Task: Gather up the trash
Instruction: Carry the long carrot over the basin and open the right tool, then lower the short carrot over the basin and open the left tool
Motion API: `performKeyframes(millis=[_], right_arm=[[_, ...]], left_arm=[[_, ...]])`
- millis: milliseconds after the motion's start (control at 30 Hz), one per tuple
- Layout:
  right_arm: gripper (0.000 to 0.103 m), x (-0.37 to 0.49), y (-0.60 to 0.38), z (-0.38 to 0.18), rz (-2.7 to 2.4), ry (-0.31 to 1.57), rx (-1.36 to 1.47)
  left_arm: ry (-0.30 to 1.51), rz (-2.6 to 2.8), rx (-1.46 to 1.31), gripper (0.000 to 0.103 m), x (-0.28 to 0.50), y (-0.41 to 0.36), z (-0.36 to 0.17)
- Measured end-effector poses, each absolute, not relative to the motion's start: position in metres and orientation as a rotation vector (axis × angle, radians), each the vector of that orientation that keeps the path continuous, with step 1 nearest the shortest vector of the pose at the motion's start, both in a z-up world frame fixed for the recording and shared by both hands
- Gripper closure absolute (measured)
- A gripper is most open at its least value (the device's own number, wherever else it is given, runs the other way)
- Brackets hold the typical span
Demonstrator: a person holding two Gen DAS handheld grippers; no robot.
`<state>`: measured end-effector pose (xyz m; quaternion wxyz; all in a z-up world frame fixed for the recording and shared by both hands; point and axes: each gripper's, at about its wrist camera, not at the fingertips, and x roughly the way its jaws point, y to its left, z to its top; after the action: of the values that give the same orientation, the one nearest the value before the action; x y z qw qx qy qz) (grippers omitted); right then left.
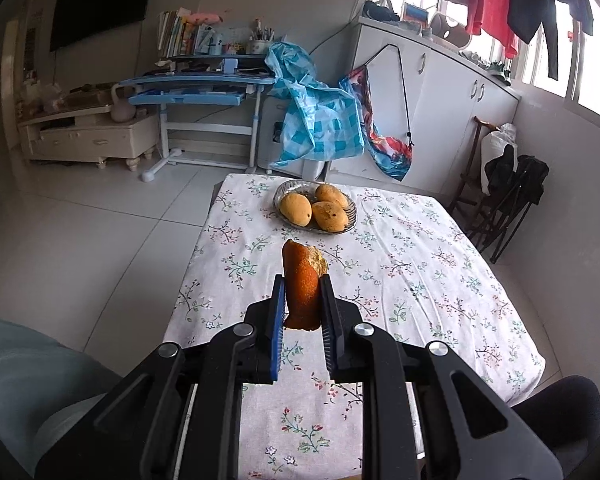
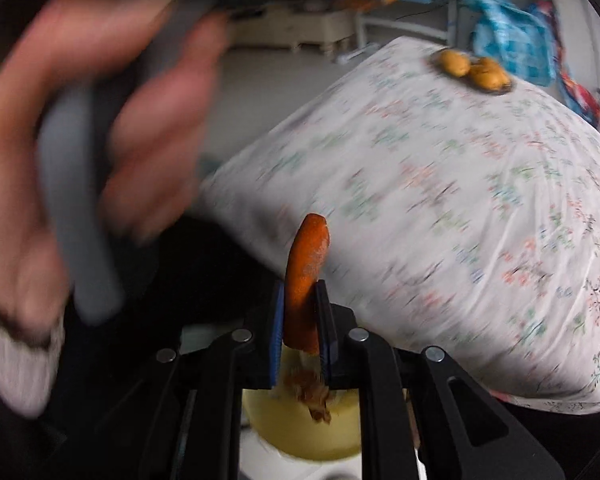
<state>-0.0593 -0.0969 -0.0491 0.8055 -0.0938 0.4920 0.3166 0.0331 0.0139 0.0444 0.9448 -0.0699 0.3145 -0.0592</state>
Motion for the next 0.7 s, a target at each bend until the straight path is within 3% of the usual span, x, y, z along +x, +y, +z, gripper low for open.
performKeyframes(millis=[300,500,533,600,700], right_arm=[[0.088,-0.116,-0.071,-0.115,0.814,1.302,-0.453],[0.086,-0.111,-0.071,-0.161,0.795,1.423,-0.461],[0.085,-0.111,-0.072,-0.169,0.779,1.436,-0.480],[0.068,-0.109,-0.074,-0.172,0.757,1.428,-0.471],[0.062,-0.107,-0.082,-0.160,0.724,1.358,-0.390]], left_arm=[[0.639,-0.128,-0.158,0.087,0.032,0.017,0.044],[0.642,-0.131,-0.149,0.087,0.032,0.015,0.043],[0.644,-0.134,-0.151,0.087,0.032,0.016,0.043],[0.652,-0.141,-0.162,0.087,0.032,0.018,0.043],[0.672,-0.148,-0.185,0.087,0.033,0.023,0.039]])
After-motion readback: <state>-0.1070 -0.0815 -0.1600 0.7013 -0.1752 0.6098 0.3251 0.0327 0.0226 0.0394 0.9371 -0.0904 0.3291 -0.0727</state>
